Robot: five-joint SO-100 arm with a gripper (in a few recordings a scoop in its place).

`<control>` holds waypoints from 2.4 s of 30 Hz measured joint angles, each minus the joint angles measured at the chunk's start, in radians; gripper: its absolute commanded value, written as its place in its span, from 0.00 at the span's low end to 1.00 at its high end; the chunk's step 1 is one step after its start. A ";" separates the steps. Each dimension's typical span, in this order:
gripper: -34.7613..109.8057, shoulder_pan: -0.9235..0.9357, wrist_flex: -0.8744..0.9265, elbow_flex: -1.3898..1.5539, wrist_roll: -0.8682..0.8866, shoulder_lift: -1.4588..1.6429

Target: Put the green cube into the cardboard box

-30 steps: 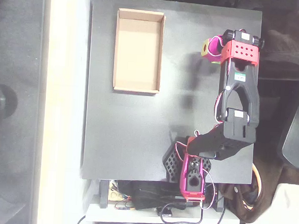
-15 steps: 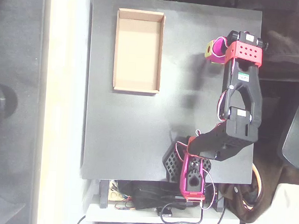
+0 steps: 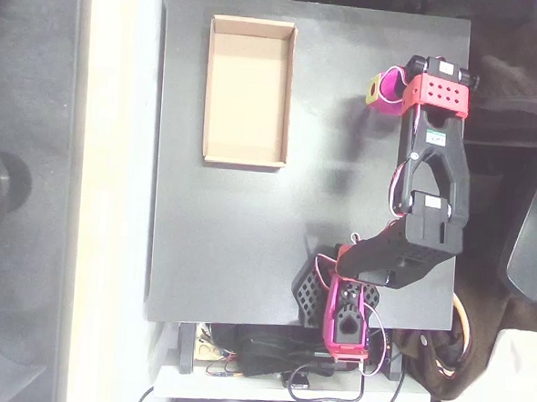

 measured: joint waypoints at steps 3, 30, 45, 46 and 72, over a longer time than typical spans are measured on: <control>0.50 0.000 0.000 0.000 0.000 0.000; 0.36 0.005 0.000 0.000 0.000 0.000; 0.36 0.005 0.000 0.000 0.000 0.040; 0.36 0.005 0.000 0.000 0.000 0.058; 0.36 -0.015 0.000 0.003 0.005 0.841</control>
